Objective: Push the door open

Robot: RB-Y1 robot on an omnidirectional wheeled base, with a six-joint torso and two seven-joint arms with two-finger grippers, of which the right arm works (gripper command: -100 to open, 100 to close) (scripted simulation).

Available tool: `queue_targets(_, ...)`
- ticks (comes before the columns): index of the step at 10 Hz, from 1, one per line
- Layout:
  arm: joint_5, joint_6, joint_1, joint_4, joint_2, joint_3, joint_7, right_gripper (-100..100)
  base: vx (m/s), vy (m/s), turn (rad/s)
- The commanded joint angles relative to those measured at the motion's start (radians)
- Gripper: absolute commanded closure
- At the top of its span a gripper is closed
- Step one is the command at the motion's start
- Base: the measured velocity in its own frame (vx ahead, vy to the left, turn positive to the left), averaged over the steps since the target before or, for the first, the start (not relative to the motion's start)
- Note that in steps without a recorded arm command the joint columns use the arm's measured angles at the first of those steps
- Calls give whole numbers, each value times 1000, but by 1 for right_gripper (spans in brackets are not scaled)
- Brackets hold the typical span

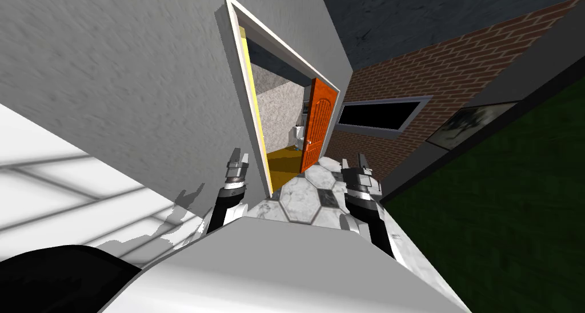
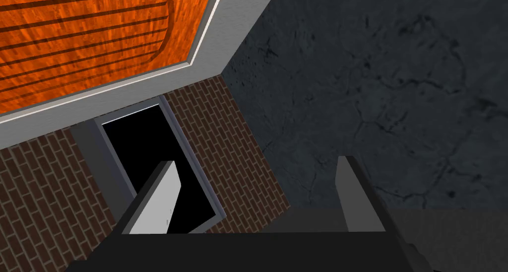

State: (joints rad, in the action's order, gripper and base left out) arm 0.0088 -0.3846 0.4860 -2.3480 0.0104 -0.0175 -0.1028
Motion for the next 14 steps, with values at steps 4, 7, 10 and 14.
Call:
queue_targets(4, 12, -9, -49, 86, 20, -10, -19, -100, 93, -63, 44)
queue_targets(7, 21, -15, -85, 148, 31, -17, -32, -100, 85, -58, 43)
queue_targets(10, 31, -23, -126, 220, 43, -25, -48, -100, 101, -71, 47)
queue_targets(14, 42, -31, -173, 302, 55, -35, -66, -100, 80, -69, 42)
